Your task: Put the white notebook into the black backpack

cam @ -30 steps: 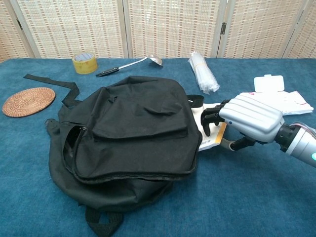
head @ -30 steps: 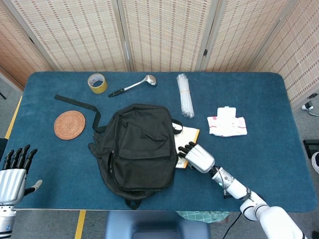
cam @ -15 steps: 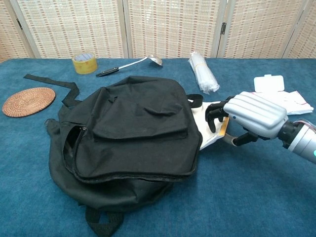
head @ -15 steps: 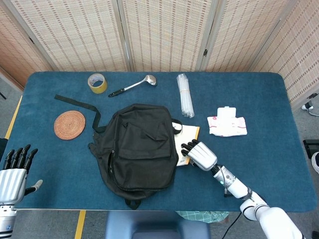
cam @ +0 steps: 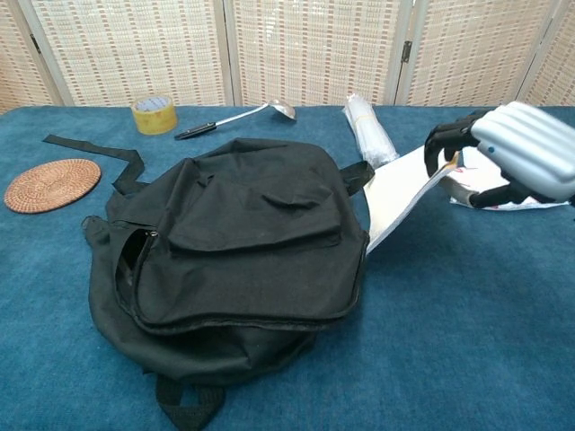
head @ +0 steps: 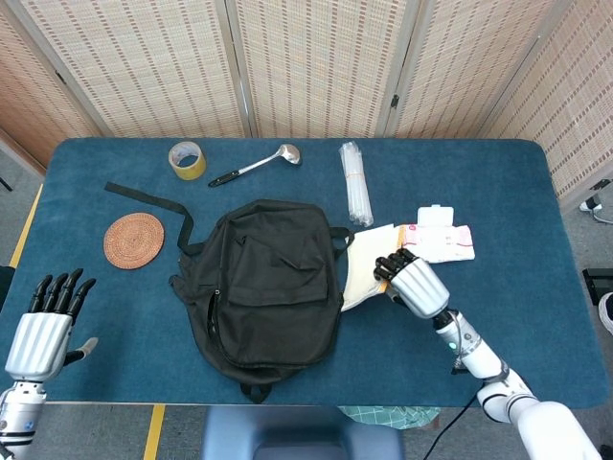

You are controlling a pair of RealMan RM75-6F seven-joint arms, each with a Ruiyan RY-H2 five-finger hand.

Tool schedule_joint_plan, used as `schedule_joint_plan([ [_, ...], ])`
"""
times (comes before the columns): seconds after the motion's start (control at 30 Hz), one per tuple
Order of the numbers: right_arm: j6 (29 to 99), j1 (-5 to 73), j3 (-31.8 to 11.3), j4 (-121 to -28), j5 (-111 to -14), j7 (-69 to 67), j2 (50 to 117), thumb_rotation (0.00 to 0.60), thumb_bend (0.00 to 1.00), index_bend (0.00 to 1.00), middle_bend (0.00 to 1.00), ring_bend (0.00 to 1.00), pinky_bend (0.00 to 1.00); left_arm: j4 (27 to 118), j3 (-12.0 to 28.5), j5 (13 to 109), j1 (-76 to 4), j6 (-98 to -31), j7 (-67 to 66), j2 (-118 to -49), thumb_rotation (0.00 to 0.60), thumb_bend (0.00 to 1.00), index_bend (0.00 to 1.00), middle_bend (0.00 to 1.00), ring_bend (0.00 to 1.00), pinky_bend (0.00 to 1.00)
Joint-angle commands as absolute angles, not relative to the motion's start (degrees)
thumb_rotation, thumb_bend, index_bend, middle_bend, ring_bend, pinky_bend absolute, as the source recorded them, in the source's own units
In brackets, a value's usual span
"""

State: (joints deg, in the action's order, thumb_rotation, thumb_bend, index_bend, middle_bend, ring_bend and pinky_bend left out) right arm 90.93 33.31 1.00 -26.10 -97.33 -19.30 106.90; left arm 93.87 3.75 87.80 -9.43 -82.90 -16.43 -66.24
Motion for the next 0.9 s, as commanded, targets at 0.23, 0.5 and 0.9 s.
schedule_joint_plan([
  [0.23,101.7,31.8,-3.9,-30.0,-95.0,-18.1,100.2,0.6,0.52,0.75,0.46,0.47,0.41,96.1,5.1,90.8,-18.2,-72.5,-13.7,-64.2,0.6,0.21,0.18,0.06,0.09,0.0],
  [0.5,105.7,31.6,-6.5,-39.2,-94.6,-12.0,93.2,0.6,0.52,0.76,0.47,0.48,0.41,97.4,5.0,93.1,-26.5,-62.3,-11.9,-65.4,0.6,0.21,0.19,0.06,0.1,0.01],
  [0.9,104.4,30.3,-7.8,-53.3,-94.7,-2.8,84.9,0.6,0.52,0.77,0.47,0.48,0.41,95.5,3.2,96.1,-35.6,-52.5,-10.8,-73.0,0.6,0.21,0.2,0.06,0.1,0.02],
])
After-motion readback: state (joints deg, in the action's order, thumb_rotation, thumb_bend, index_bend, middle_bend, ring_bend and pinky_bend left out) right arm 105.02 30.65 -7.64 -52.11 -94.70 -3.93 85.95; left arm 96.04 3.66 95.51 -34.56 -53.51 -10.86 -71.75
